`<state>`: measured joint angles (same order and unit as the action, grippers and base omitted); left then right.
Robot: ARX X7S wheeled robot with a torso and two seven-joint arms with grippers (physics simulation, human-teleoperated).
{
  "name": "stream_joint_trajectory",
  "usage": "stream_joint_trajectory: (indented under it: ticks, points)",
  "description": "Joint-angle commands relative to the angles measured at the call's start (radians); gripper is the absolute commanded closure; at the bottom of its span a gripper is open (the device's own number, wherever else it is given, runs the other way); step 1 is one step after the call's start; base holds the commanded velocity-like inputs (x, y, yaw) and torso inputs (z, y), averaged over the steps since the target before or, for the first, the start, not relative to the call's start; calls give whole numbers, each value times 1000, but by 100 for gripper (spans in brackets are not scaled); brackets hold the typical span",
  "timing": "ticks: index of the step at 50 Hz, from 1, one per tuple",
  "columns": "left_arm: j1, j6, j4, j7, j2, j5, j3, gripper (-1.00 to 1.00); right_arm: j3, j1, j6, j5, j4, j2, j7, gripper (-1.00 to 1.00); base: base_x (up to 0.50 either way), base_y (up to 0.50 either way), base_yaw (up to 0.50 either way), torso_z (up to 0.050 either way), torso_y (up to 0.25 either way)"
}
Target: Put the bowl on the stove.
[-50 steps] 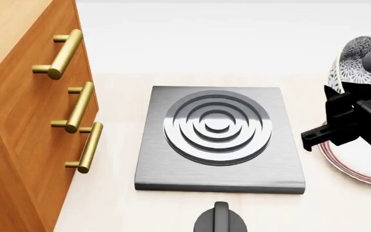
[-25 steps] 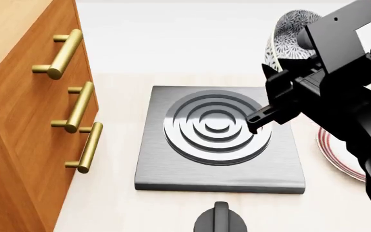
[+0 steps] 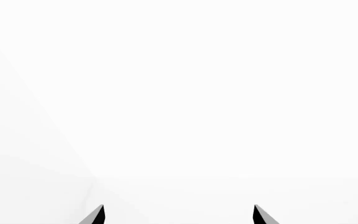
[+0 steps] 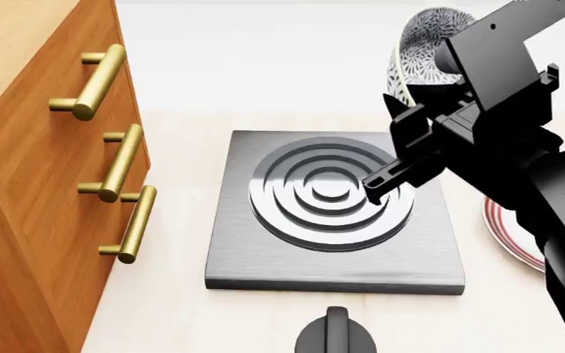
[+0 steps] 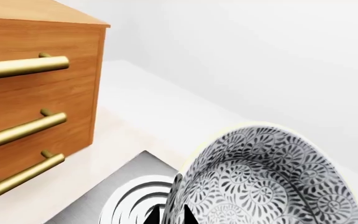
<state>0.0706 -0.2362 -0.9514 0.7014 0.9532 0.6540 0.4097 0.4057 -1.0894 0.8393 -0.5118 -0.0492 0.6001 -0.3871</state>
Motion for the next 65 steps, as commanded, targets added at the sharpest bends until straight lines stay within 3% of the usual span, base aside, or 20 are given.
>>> stream_joint_trajectory:
  ticks: [1, 7, 16, 42, 65]
  points:
    - [2, -12, 3, -43, -24, 16, 23, -100, 34, -82, -114, 89, -167, -85, -72, 100, 0, 0, 0, 0, 0]
    - [6, -7, 4, -41, -20, 18, 31, -100, 80, -154, -232, 143, -364, -157, -122, 100, 0, 0, 0, 0, 0]
    - [11, -5, 5, -41, -18, 20, 40, -100, 173, -435, -721, 285, -1256, -432, -270, 100, 0, 0, 0, 0, 0]
    - [19, -5, 11, -44, -25, 11, 37, -100, -138, -413, -534, 483, -1260, -527, -197, 100, 0, 0, 0, 0, 1]
    - [14, -7, 13, -45, -27, 9, 26, -100, -139, -444, -616, 509, -1260, -522, -223, 100, 0, 0, 0, 0, 0]
